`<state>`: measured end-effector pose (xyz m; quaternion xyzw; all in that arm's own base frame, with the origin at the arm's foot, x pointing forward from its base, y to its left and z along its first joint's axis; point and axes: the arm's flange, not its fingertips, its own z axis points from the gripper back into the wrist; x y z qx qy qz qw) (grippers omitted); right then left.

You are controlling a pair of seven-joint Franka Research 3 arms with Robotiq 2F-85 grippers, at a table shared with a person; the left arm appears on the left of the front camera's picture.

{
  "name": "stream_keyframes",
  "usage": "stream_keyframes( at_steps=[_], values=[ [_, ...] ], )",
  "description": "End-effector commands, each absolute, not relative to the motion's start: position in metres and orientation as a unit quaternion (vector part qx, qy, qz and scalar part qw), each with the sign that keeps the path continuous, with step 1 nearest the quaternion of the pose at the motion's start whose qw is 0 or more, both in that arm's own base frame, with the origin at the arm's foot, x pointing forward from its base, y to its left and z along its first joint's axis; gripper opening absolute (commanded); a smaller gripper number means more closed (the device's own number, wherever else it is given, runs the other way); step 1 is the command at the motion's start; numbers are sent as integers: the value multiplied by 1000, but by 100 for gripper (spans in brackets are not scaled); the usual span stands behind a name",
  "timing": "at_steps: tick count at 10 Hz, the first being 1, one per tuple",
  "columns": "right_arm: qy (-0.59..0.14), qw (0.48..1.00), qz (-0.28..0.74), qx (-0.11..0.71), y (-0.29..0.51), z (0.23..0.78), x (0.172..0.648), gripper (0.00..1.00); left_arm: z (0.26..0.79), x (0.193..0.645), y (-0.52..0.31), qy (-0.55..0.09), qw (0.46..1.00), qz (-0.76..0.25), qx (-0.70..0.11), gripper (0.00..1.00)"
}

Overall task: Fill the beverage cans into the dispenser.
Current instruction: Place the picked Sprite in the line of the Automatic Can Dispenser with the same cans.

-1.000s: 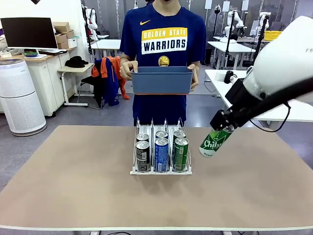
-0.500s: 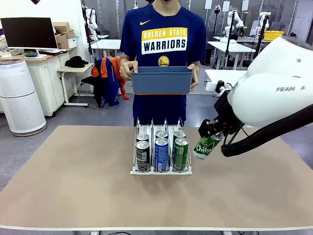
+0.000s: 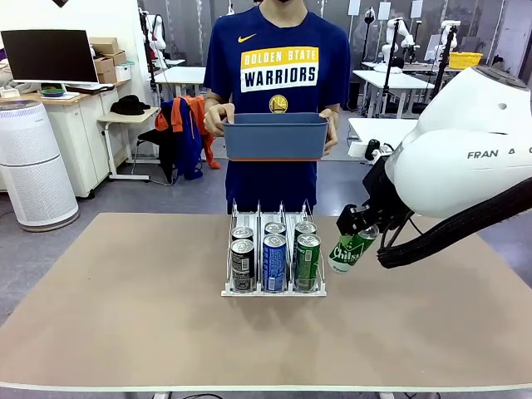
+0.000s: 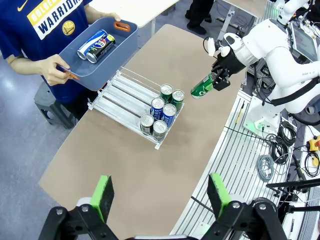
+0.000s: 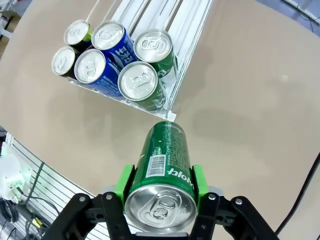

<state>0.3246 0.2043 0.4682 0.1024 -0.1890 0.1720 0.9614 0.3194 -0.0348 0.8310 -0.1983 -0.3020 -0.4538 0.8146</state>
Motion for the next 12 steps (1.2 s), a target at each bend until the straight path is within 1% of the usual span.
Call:
stream_keyframes(
  at_steps=[1, 3, 5, 6, 8, 11, 12],
  values=[
    [-170, 963, 184, 98, 221, 448, 341, 58, 830, 319, -34, -304, 816, -453, -193, 100],
    [-167, 963, 179, 114, 222, 446, 349, 58, 830, 319, -34, -304, 816, -453, -193, 100],
    [-166, 969, 124, 138, 235, 442, 356, 58, 830, 319, -34, -304, 816, -453, -193, 100],
    [-168, 969, 117, 135, 238, 442, 364, 58, 830, 319, -34, -304, 816, -453, -193, 100],
    [-158, 969, 117, 146, 246, 440, 370, 58, 830, 319, -34, -304, 816, -453, -193, 100],
    [-166, 966, 122, 156, 253, 439, 387, 58, 830, 319, -34, -304, 816, -453, -193, 100],
    [-157, 968, 125, 150, 258, 437, 387, 58, 830, 319, -34, -304, 816, -453, -193, 100]
  ],
)
